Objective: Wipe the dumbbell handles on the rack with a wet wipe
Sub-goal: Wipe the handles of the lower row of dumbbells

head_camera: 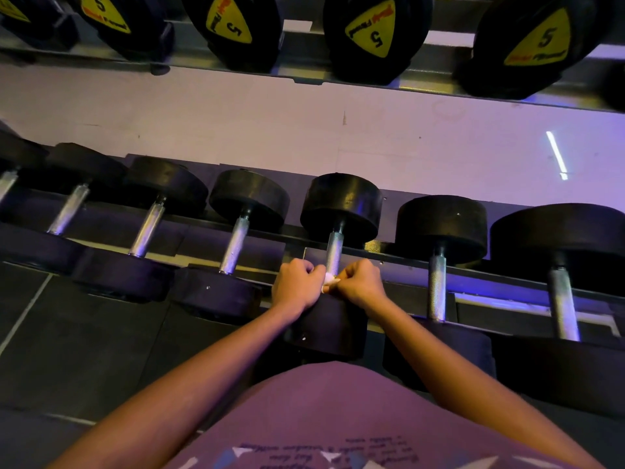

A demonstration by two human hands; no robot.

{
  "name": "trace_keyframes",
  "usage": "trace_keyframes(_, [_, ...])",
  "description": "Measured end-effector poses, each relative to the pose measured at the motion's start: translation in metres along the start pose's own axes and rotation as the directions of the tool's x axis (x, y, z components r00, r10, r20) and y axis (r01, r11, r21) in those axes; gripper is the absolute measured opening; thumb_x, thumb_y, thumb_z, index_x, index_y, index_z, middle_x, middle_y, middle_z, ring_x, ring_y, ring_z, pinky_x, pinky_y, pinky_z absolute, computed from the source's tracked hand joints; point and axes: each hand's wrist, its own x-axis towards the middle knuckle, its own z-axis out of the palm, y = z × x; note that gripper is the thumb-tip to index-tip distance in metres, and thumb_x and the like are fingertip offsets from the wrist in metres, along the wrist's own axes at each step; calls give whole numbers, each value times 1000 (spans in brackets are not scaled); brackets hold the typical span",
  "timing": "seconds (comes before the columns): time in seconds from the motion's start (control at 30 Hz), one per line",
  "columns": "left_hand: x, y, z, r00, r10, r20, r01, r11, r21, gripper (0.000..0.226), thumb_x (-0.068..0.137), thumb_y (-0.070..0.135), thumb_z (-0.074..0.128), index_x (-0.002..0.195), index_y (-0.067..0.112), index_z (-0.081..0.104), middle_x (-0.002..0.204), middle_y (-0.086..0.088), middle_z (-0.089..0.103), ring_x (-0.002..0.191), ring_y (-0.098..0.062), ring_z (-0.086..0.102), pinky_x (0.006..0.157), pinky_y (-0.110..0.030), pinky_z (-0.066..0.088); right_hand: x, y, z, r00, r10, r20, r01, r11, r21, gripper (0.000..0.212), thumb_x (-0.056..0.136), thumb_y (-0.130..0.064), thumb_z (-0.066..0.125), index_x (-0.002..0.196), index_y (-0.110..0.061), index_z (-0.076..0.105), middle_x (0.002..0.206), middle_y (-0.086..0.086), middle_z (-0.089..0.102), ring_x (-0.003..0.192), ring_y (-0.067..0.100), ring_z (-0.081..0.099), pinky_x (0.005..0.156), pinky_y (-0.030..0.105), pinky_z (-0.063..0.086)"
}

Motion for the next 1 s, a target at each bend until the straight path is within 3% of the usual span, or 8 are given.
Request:
trace_keyframes(0.17, [-1,0,-1,1000,-13,8,13,1000,-6,34,75,36,51,63,9,68,61,-5,64,69,-27,60,59,-32,46,2,-3,-2,1000,20,8,-21,1000,13,25,56,-23,92,58,-13,68,67,5,70,61,9,59,57,26,49])
trace_keyframes(0.47, [-3,0,-3,1000,3,14,-3,1000,-4,32,79,34,53,65,9,69,65,-8,65,70,-29,60,61,-36,47,-9,-2,4,997,8,-71,-5,999,48,28,61,-23,88,59,-14,62,63,0,61,60,6,54,49,20,39])
trace_keyframes(0.67, [-2,0,-8,996,31,84,-29,999,-21,32,82,33,56,66,7,65,65,-6,60,70,-29,57,57,-30,38,-16,0,1,991,-3,-135,12,998,67,20,64,-20,87,66,-9,70,67,2,68,65,7,61,51,17,44])
trace_keyframes(0.73, [1,-1,-9,992,67,111,-67,998,-8,29,83,33,56,69,10,65,70,-5,62,76,-30,60,59,-29,37,-20,1,0,983,-7,-185,28,993,115,17,67,-19,86,66,-12,71,66,-2,68,64,3,60,52,12,42])
trace_keyframes(0.83, [6,4,-15,979,152,132,-148,988,-47,17,86,29,58,80,18,69,82,-3,67,79,-24,60,63,-26,38,-26,4,-4,953,-2,-304,60,981,183,15,69,-23,85,69,-14,73,69,-3,70,68,5,63,59,15,45])
trace_keyframes(1.0, [10,25,-14,927,342,153,-319,935,-156,13,87,22,59,82,17,69,82,1,69,75,-15,59,61,-23,37,-35,10,-21,905,55,-422,67,961,268,15,73,-22,83,72,-15,70,69,-4,70,61,1,60,52,9,41])
